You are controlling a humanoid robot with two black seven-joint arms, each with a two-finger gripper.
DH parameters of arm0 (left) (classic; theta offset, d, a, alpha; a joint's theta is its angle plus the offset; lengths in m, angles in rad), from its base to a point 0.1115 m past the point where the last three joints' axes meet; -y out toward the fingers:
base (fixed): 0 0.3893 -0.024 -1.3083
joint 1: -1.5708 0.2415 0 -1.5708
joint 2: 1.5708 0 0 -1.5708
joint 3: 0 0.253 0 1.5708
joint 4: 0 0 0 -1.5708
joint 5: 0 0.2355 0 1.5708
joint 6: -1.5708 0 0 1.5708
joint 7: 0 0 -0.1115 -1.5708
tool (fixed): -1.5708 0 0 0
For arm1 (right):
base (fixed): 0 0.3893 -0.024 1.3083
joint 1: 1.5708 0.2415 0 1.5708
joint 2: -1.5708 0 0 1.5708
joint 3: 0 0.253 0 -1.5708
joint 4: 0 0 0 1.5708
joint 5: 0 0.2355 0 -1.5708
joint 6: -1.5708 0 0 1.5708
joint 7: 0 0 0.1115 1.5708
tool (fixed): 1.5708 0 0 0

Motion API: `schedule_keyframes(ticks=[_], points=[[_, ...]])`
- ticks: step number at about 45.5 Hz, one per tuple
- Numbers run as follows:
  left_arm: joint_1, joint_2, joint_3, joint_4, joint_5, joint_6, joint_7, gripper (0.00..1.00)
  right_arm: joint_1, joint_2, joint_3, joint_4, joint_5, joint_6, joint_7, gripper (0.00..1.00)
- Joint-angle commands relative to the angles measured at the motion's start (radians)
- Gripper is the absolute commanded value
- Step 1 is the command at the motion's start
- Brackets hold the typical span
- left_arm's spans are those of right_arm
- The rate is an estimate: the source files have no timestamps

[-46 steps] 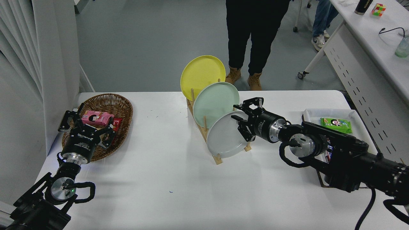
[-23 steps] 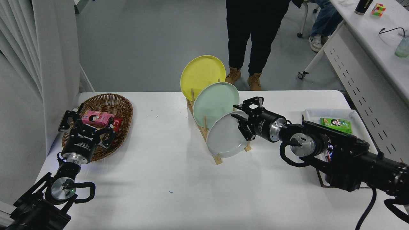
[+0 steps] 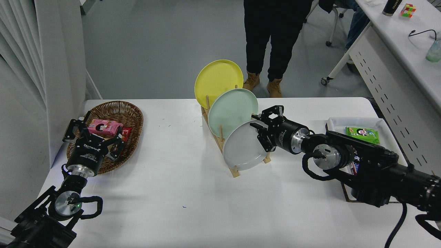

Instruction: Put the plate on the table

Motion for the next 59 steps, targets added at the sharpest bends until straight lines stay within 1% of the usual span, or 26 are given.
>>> schedule_keyframes(ticks=[1, 4, 25, 28, 40, 42, 59], points=[[0.0, 0.0, 0.0, 0.001, 0.0, 0.0, 0.0, 0.98, 0.001, 0.0, -0.001, 0.0, 0.001, -0.001, 0.0, 0.23], [0.0, 0.0, 0.0, -0.001, 0.0, 0.0, 0.0, 0.98, 0.001, 0.0, -0.001, 0.0, 0.001, -0.001, 0.0, 0.2], [0.0, 0.0, 0.0, -0.001, 0.0, 0.0, 0.0, 0.98, 0.004, 0.0, -0.001, 0.0, 0.0, 0.002, 0.0, 0.19], [0.0, 0.0, 0.0, 0.001, 0.0, 0.001, 0.001, 0.98, 0.004, -0.001, -0.001, 0.0, 0.0, 0.002, 0.0, 0.15], [0.0, 0.0, 0.0, -0.001, 0.0, 0.0, 0.0, 0.98, 0.004, -0.001, -0.003, 0.0, 0.0, 0.004, 0.0, 0.15], [0.0, 0.002, 0.0, -0.001, 0.0, 0.0, 0.001, 0.98, 0.004, -0.001, -0.003, 0.001, 0.0, 0.004, 0.0, 0.13], [0.0, 0.0, 0.0, -0.001, 0.0, 0.001, 0.0, 0.98, 0.009, -0.003, -0.001, 0.004, 0.0, 0.006, 0.0, 0.12]])
